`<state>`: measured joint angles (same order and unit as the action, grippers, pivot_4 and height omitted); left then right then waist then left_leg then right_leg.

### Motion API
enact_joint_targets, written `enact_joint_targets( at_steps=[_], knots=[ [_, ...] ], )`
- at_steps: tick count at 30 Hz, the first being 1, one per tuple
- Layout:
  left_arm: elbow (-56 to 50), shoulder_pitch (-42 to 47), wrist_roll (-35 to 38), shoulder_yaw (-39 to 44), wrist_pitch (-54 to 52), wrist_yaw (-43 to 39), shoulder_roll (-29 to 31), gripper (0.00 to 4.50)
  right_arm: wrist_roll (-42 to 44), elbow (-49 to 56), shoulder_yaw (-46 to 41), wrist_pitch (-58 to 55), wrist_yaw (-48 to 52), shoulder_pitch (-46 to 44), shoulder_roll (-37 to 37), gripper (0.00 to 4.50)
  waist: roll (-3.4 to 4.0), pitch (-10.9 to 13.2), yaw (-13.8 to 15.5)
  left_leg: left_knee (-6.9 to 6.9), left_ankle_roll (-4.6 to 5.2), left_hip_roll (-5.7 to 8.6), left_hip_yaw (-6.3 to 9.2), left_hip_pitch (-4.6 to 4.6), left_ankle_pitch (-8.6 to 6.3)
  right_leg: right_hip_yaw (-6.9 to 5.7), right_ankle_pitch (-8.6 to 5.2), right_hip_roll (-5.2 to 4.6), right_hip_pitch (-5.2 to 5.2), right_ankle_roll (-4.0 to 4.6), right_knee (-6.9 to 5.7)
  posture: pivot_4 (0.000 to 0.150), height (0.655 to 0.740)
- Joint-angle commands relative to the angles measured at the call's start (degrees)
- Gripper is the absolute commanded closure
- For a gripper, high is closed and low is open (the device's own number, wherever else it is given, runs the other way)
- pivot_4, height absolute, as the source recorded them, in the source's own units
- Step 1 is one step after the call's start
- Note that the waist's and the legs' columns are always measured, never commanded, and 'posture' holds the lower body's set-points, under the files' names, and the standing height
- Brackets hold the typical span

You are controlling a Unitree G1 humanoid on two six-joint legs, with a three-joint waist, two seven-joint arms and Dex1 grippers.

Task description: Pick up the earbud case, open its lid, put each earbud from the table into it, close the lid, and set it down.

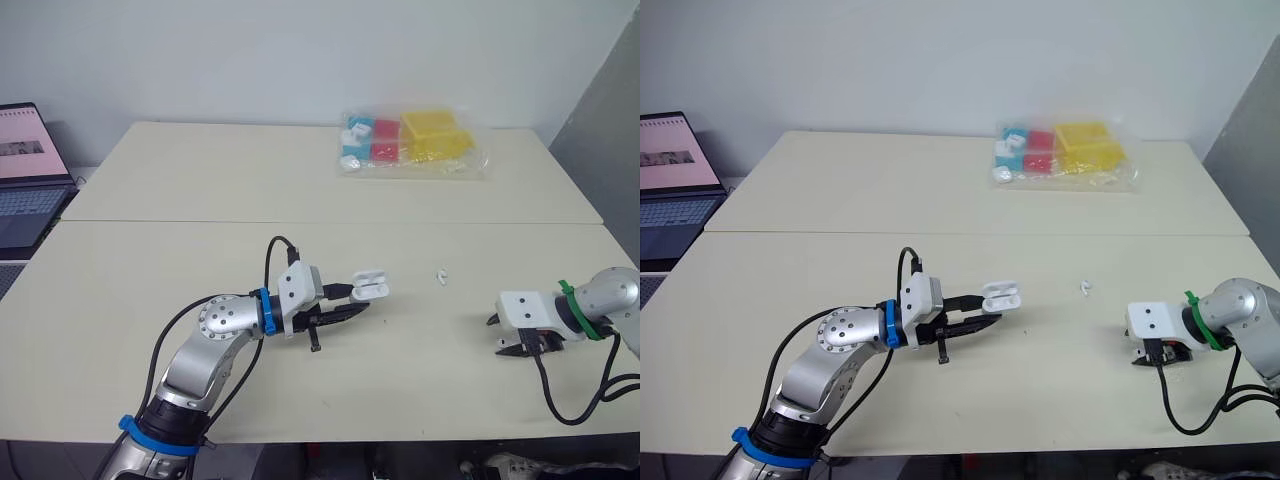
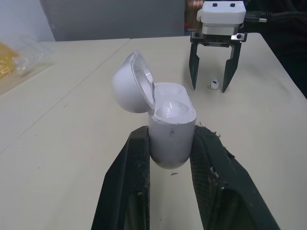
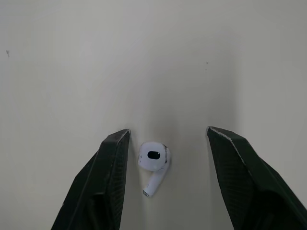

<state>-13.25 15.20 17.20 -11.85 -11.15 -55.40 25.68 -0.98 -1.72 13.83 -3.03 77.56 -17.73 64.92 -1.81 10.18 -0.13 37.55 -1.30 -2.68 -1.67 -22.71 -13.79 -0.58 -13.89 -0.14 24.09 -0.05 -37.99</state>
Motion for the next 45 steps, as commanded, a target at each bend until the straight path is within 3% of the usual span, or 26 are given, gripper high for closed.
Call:
enact_joint_targets(
  at_steps=[1,5,7,10,15,24,38,41,45],
  knots=[
    [-2.1,-0.18,0.5,0.47,0.25,0.46,0.29,3.71,1.25,1.51,-2.25,-0.5,0.84,-0.27,0.49,2.05,0.0,0.0,-0.01,0.0,0.0,0.0,0.0,0.0,0.0,0.01,0.0,0.0,0.0,0.0,0.0,0.15,0.7359],
    [-1.83,-0.3,0.34,0.34,0.48,0.7,0.04,3.71,3.67,6.37,-6.27,-3.79,0.87,1.97,2.85,2.05,0.05,0.0,0.04,0.0,0.0,0.01,0.0,0.0,0.0,0.0,0.0,-0.01,0.01,0.0,-0.03,0.15,0.7359],
    [-1.74,-0.54,0.21,0.16,0.59,1.0,-0.19,3.71,5.86,11.61,-8.81,-11.61,0.92,4.52,4.87,2.05,0.08,0.01,0.11,0.0,0.0,0.0,0.0,-0.02,0.0,0.01,0.0,-0.01,0.03,0.0,-0.03,0.15,0.7359],
    [-1.73,-0.89,-0.04,-0.32,0.84,1.41,-0.5,3.71,1.89,18.88,-8.34,-27.77,-3.99,5.41,6.72,2.05,0.08,0.0,0.05,0.0,0.0,-0.02,0.0,-0.01,0.0,0.01,0.0,-0.02,0.02,0.0,-0.03,0.15,0.7359],
    [-1.89,-1.12,-0.28,-0.81,0.81,1.71,-1.1,3.71,3.37,24.54,-6.42,-38.75,-4.45,4.33,6.73,2.05,0.08,0.0,0.06,0.03,0.0,-0.01,0.02,0.01,0.0,-0.02,0.01,-0.04,0.02,0.0,-0.06,0.15,0.7359],
    [-1.52,-1.46,-0.79,-1.61,1.47,2.63,-2.08,3.71,-0.71,20.0,2.01,-39.54,-4.88,-1.15,4.95,2.05,0.08,0.0,-0.01,0.03,0.0,0.01,0.0,-0.03,0.0,0.0,0.01,-0.03,0.06,0.0,-0.02,0.15,0.7359],
    [-2.15,-2.03,-1.15,-1.59,1.33,3.31,-2.01,3.71,-1.6,15.89,5.53,-38.98,-4.44,-3.88,3.01,2.05,0.09,0.0,-0.01,0.03,0.0,0.01,0.02,-0.04,0.0,-0.03,0.01,-0.02,0.06,0.0,-0.06,0.15,0.7359],
    [-2.07,-1.91,-1.17,-1.54,1.37,3.26,-1.93,3.71,-1.6,15.86,5.73,-38.86,-4.24,-4.05,2.62,2.64,0.09,0.0,-0.01,0.03,0.0,0.0,0.01,-0.04,0.0,-0.02,0.01,-0.02,0.06,0.0,-0.05,0.15,0.7359],
    [-2.05,-1.85,-1.18,-1.55,1.34,3.21,-1.88,3.71,-1.78,15.89,5.81,-38.44,-3.76,-3.9,2.85,4.04,0.09,0.0,0.0,0.03,0.0,0.01,0.01,-0.06,0.0,-0.01,0.01,-0.02,0.06,0.0,-0.03,0.15,0.7359]
  ],
)
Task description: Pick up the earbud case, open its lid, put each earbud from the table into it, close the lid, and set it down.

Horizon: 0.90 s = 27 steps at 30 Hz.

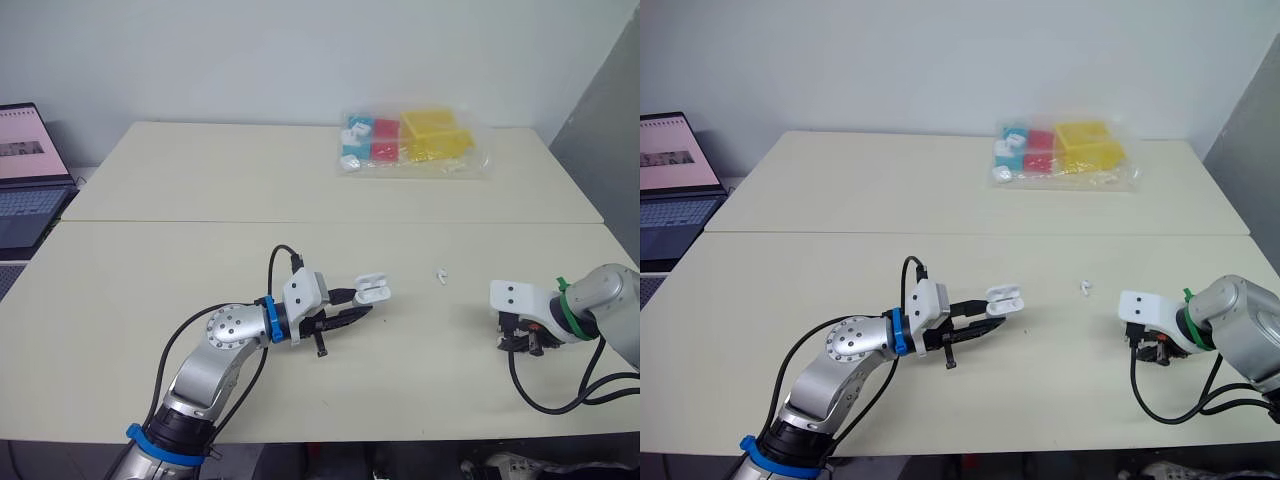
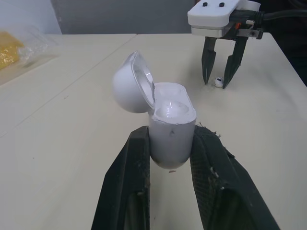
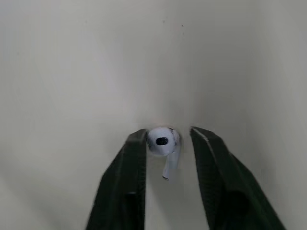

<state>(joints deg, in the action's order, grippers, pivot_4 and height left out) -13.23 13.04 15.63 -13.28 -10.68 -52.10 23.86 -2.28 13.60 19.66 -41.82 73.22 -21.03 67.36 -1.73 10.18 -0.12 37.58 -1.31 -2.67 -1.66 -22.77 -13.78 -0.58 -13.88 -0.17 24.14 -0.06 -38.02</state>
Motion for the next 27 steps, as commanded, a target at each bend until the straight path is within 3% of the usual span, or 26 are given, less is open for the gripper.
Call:
enact_joint_targets(
  at_steps=[1,7,15,20,27],
  knots=[
    [-2.06,0.34,0.38,-0.14,0.86,-0.09,-0.06,3.71,-0.38,0.63,-0.14,0.43,0.75,-0.5,0.58,4.11,0.0,0.0,0.0,0.0,0.0,0.0,0.0,0.0,0.0,0.0,0.0,0.0,0.0,0.0,0.0,0.15,0.7359],
    [-1.52,0.85,0.43,-0.15,0.93,-0.28,-0.21,3.71,0.72,1.44,-1.76,0.57,1.34,-0.56,1.17,4.1,0.0,0.0,0.0,0.0,0.0,0.0,0.01,0.01,0.0,-0.01,0.0,0.0,0.0,0.0,-0.01,0.15,0.7359],
    [0.07,3.54,1.2,1.3,0.94,-0.2,-0.7,3.71,13.38,10.82,-17.45,-2.83,1.76,-2.64,-0.31,4.1,0.04,0.02,0.08,0.01,0.0,-0.01,0.05,-0.02,0.0,-0.06,0.0,0.02,0.0,0.0,-0.01,0.15,0.7359],
    [-0.12,4.87,3.58,2.95,-1.39,1.53,-2.44,3.71,26.86,19.01,-29.52,-5.04,-7.33,-7.79,-14.74,4.1,0.02,0.03,-0.14,0.05,0.0,-0.02,0.03,-0.04,0.0,-0.01,0.01,0.03,0.0,-0.02,-0.01,0.15,0.7359],
    [-1.03,6.81,7.67,4.91,-5.88,3.12,-4.09,3.71,33.53,25.52,-31.87,-3.61,-21.78,-8.4,-30.05,4.1,0.01,0.03,0.18,0.2,0.0,-0.01,0.16,-0.13,0.0,-0.09,0.02,0.03,-0.05,-0.04,-0.07,0.15,0.7359]
  ],
)
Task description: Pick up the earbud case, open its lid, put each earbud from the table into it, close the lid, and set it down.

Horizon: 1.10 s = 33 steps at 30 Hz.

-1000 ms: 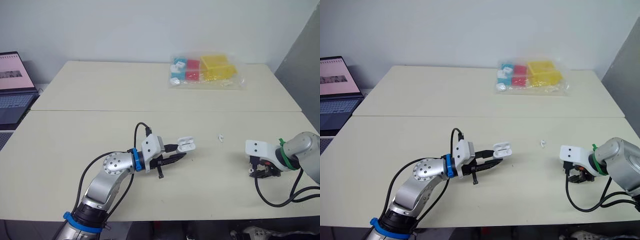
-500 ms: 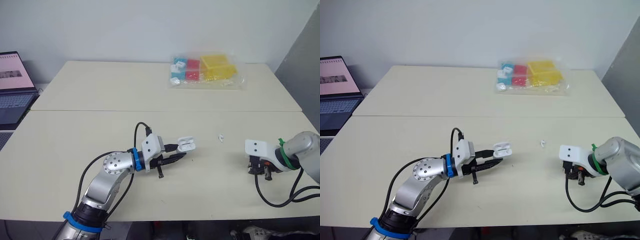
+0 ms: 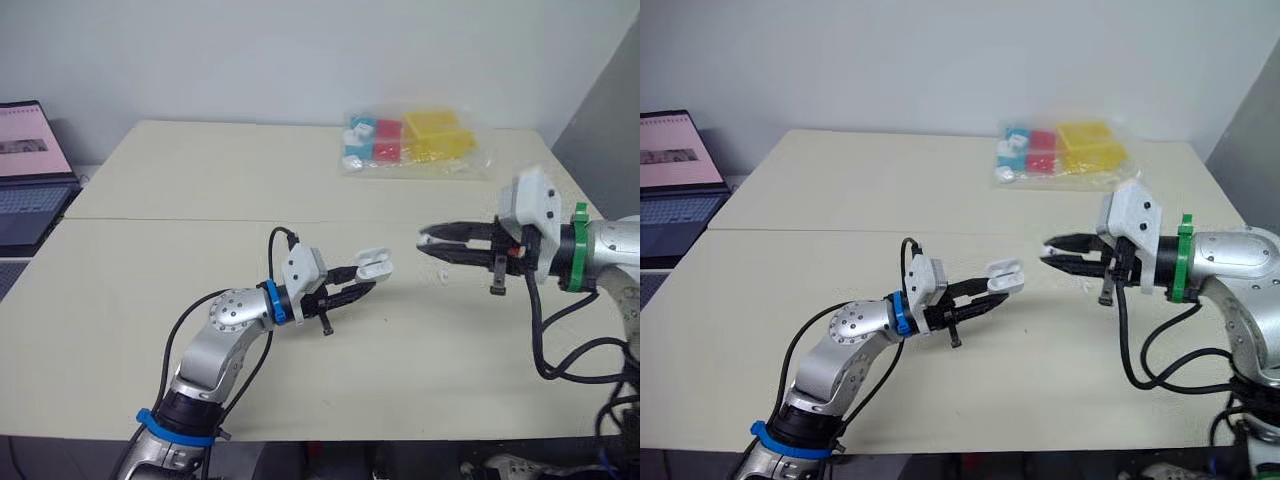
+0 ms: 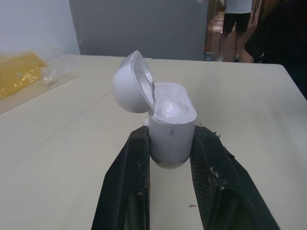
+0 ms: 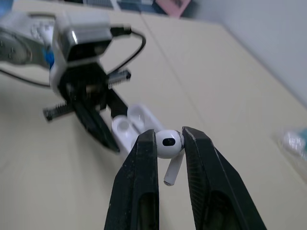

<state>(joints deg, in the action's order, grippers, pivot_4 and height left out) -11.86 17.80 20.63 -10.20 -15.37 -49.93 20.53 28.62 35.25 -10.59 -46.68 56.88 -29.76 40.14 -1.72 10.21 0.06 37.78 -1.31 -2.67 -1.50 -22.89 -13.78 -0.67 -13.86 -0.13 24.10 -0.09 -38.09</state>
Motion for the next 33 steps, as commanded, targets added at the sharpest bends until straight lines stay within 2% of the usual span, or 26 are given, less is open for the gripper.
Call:
enact_joint_targets(
  at_steps=[1,8,13,17,33],
  knots=[
    [-2.35,2.61,3.12,2.2,-1.9,1.33,-0.93,3.71,2.56,5.26,-1.09,2.61,-7.36,0.97,-4.63,4.1,0.0,0.0,0.0,0.01,0.0,0.02,-0.01,-0.02,0.0,0.02,0.01,-0.03,0.01,-0.02,0.0,0.15,0.7359],
    [-2.61,4.93,5.98,3.69,-5.45,2.55,-1.49,3.71,2.49,7.03,1.72,7.62,-13.54,3.51,-9.08,4.1,0.01,0.0,-0.16,0.05,0.0,0.02,-0.03,0.0,0.0,0.04,0.04,-0.02,0.0,-0.06,-0.01,0.15,0.7359],
    [-4.15,5.53,7.44,3.86,-7.01,2.08,-1.06,3.71,-3.79,5.11,6.28,17.77,-18.11,5.52,-13.26,4.1,0.01,0.0,-0.19,0.03,0.0,-0.02,0.0,0.02,0.0,0.03,0.04,0.03,0.01,-0.05,-0.02,0.15,0.7359],
    [-4.93,6.02,8.65,4.34,-8.45,2.49,-1.21,3.71,-2.56,4.5,6.93,18.34,-22.82,6.19,-17.86,4.1,0.01,0.0,-0.2,0.04,0.0,-0.01,-0.03,0.02,0.0,0.06,0.04,0.04,0.01,-0.05,-0.02,0.15,0.7359],
    [-5.62,8.4,12.73,6.13,-13.16,4.54,-1.52,3.71,-2.55,1.68,11.71,21.82,-29.17,11.79,-24.86,4.1,0.01,0.0,-0.2,0.03,0.0,-0.01,-0.02,0.01,0.0,0.07,0.04,0.03,0.01,-0.05,-0.02,0.15,0.7359]
  ],
)
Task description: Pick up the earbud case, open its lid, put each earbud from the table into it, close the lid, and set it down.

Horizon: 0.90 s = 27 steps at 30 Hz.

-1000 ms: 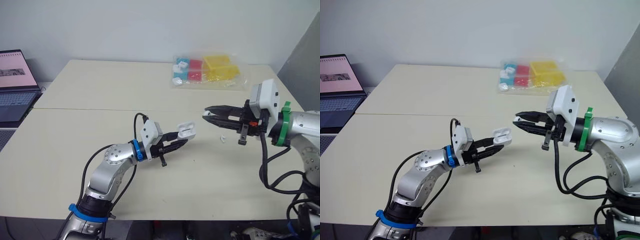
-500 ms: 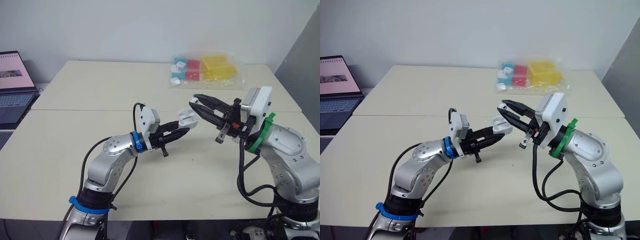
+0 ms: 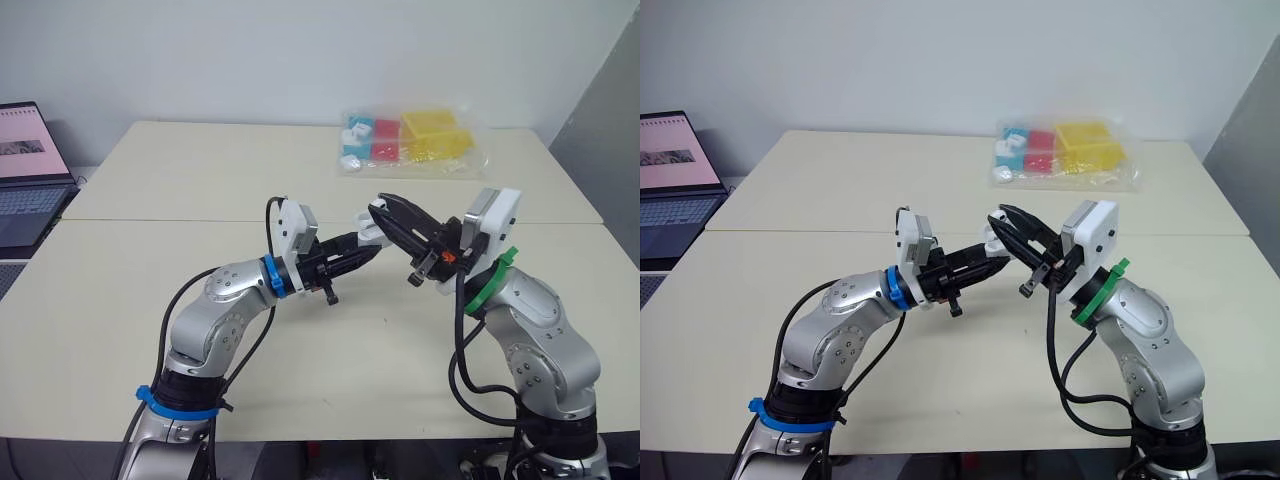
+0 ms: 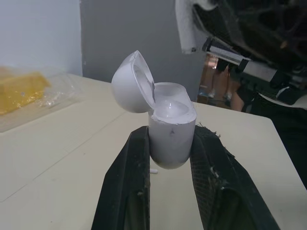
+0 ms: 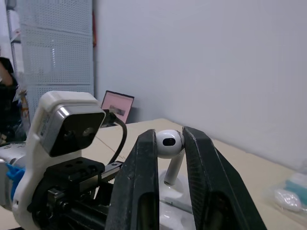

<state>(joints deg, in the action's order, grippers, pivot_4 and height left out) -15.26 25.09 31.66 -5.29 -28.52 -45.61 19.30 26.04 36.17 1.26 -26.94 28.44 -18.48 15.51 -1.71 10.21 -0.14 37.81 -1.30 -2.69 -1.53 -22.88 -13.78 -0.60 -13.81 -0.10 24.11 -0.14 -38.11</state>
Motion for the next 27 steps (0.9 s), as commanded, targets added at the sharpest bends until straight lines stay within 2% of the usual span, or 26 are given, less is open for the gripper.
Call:
enact_joint_targets(
  at_steps=[1,27],
  knots=[
    [-2.19,1.19,1.74,1.24,-0.05,0.22,-0.28,3.71,-0.27,0.53,0.09,2.46,-0.71,0.64,-0.23,4.1,0.0,0.0,0.0,0.0,0.0,0.0,0.01,-0.01,0.0,-0.01,0.0,0.0,0.0,0.0,0.01,0.15,0.7359],
    [-2.27,0.22,1.46,0.58,1.59,-0.99,0.51,3.71,-4.55,-3.81,0.18,9.79,-0.8,5.05,2.41,4.1,0.0,0.0,0.01,-0.03,0.0,0.0,0.0,-0.02,0.0,-0.01,-0.01,0.0,0.01,0.01,0.05,0.15,0.7359]
  ],
)
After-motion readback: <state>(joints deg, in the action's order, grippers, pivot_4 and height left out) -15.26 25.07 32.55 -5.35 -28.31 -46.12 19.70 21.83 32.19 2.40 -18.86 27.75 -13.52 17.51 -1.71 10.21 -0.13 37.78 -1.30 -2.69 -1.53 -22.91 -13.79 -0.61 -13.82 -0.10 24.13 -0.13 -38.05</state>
